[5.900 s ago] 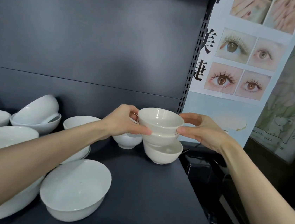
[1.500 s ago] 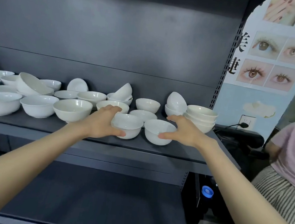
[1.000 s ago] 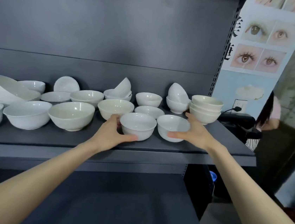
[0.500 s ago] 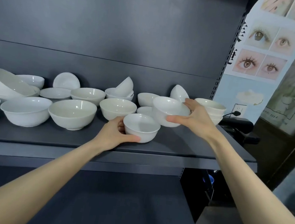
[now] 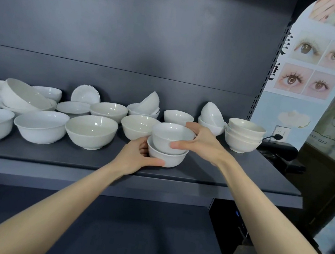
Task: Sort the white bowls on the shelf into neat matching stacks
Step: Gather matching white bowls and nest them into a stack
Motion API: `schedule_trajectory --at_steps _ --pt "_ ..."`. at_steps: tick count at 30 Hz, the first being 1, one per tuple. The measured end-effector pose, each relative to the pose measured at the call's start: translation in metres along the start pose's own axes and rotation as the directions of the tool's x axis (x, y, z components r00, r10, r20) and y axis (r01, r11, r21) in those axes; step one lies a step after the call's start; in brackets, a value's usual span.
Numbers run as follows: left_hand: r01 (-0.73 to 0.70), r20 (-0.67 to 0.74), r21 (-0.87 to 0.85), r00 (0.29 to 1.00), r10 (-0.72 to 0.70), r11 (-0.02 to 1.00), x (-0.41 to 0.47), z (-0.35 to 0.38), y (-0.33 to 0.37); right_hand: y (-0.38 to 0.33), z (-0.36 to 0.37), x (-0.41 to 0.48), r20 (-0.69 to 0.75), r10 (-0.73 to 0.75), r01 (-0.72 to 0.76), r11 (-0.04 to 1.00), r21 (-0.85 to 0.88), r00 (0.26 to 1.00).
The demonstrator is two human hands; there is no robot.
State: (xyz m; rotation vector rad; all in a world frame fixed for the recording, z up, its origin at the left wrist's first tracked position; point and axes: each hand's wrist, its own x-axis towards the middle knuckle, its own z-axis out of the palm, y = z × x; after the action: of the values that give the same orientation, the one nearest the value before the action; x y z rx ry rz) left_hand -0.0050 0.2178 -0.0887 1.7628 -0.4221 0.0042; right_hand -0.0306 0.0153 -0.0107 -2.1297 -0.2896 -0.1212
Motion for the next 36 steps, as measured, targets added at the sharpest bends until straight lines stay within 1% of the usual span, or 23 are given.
schedule_trajectory --at_steps 8,16,23,28,32,36 --pt "-0.011 0.005 0.001 1.0 0.011 1.0 0.002 -0.001 -0.003 0.007 0.009 -0.001 0.044 0.013 -0.015 0.999 0.037 0.999" --pt "-0.007 0.008 0.0 1.0 0.007 1.0 0.003 -0.002 -0.005 0.01 0.01 -0.002 0.101 -0.019 0.013 0.998 0.066 0.995" --pt "-0.005 0.011 -0.003 1.0 0.005 1.0 0.003 -0.002 -0.004 0.016 0.01 0.0 0.07 -0.018 0.013 0.997 0.074 0.997" --pt "-0.003 0.026 -0.004 1.0 0.003 1.0 0.002 -0.003 -0.003 0.018 0.008 0.002 0.083 0.012 -0.017 0.998 0.065 0.996" --pt "0.0 0.035 0.0 0.999 0.0 1.0 0.002 -0.003 -0.001 0.023 0.005 0.0 0.043 0.029 -0.029 1.0 -0.003 0.999" --pt "-0.003 0.046 0.007 0.999 0.003 1.0 0.001 -0.003 -0.001 0.026 0.008 -0.005 0.004 0.046 -0.046 0.999 0.002 0.999"
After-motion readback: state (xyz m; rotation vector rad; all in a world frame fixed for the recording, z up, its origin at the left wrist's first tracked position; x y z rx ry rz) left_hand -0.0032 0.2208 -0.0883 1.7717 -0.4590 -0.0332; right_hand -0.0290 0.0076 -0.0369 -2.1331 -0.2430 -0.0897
